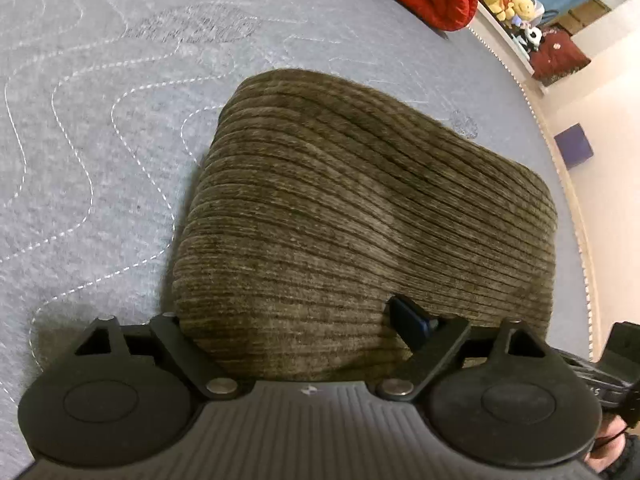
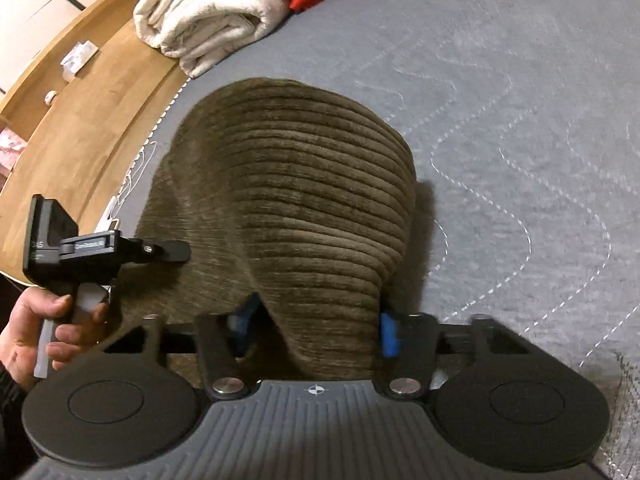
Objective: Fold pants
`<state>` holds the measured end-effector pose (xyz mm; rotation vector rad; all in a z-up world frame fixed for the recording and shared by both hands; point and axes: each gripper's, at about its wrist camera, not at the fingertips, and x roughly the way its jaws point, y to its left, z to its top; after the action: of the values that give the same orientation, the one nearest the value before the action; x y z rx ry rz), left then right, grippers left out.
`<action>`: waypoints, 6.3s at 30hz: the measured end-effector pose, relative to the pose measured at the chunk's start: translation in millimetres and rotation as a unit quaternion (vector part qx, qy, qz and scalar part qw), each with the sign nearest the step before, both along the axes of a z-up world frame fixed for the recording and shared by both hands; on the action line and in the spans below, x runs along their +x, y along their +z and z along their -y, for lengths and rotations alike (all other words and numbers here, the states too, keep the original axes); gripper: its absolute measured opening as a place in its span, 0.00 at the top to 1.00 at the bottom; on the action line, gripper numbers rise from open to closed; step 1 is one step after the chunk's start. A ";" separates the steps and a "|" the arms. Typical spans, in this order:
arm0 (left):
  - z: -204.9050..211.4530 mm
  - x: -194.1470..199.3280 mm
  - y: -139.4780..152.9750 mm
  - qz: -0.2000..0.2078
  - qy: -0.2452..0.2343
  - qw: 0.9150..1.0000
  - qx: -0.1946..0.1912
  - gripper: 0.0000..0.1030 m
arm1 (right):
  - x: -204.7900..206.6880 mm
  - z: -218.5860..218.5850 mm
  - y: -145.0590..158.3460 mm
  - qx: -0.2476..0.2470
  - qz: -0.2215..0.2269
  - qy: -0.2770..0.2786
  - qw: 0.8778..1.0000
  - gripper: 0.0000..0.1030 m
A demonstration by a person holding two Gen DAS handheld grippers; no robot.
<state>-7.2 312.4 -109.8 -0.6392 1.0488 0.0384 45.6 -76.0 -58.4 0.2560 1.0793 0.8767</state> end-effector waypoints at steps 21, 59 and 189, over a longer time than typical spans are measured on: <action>112.7 61.0 80.7 0.183 -0.052 0.981 0.026 0.57 | 24.5 85.2 72.7 0.000 0.141 -0.092 0.986 0.66; 231.7 105.9 92.4 0.153 -0.083 0.952 0.251 0.55 | 150.3 105.4 55.2 -0.099 0.243 -0.225 0.938 0.51; 268.0 38.7 103.1 0.124 -0.060 0.955 0.261 0.00 | -5.3 86.2 65.7 -0.167 0.261 -0.170 0.936 0.01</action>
<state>31.5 44.4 -6.6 -0.0935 0.7852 0.1222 40.3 -162.2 7.3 -0.0767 0.6409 0.4010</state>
